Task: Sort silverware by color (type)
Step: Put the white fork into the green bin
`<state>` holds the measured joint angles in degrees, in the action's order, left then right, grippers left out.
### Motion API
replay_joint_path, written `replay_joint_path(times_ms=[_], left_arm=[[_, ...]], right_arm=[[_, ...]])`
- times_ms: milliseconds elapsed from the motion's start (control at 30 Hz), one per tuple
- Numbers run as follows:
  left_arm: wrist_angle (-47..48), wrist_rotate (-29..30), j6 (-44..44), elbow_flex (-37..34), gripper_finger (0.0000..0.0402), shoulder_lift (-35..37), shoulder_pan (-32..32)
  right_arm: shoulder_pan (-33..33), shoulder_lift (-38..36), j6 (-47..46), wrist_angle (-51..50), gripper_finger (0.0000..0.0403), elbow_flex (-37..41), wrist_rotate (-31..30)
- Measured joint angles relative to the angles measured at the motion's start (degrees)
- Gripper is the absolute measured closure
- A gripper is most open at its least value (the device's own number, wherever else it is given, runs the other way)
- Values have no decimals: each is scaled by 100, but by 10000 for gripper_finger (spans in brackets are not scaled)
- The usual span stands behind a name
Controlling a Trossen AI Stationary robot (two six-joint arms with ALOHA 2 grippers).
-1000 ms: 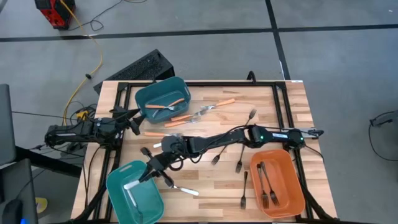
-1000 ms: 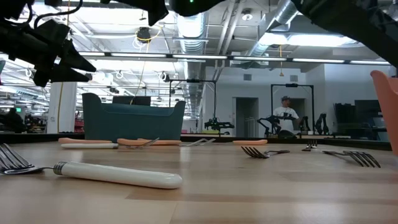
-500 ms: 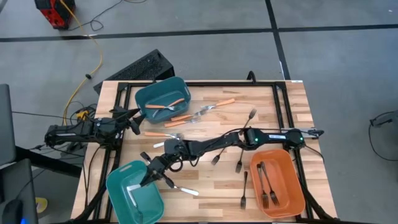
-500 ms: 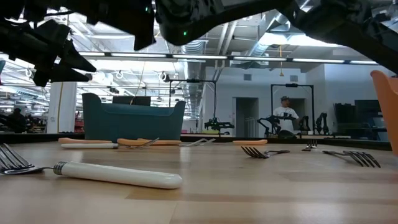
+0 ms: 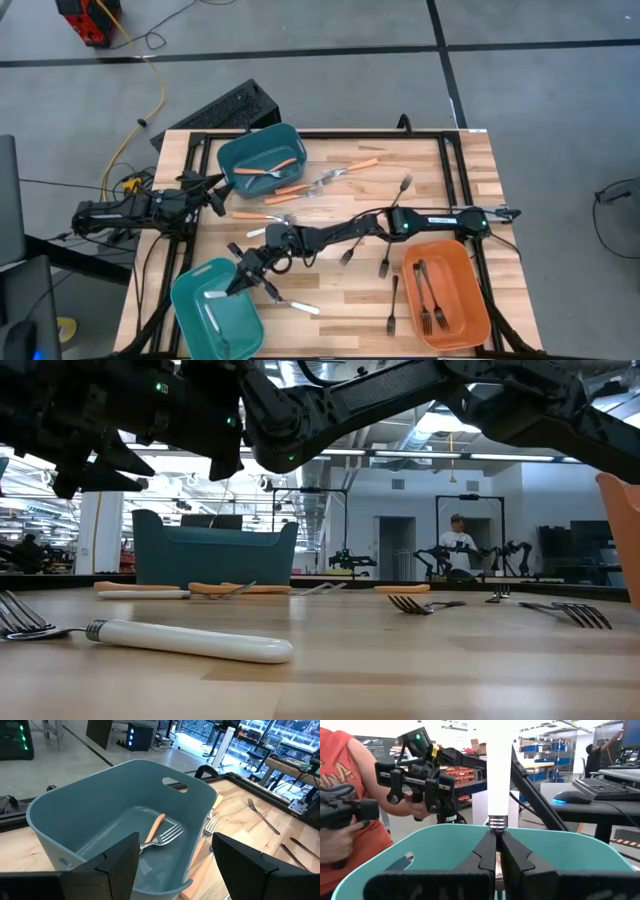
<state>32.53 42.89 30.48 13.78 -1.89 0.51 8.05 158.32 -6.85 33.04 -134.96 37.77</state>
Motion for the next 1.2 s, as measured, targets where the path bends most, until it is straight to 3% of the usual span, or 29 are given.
replay_joint_path(times_ms=[1200], left_arm=[[-2, 3, 28, 0, 167, 0, -1]], right_arm=[[-25, 225, -236, 64, 362, -4, -495]])
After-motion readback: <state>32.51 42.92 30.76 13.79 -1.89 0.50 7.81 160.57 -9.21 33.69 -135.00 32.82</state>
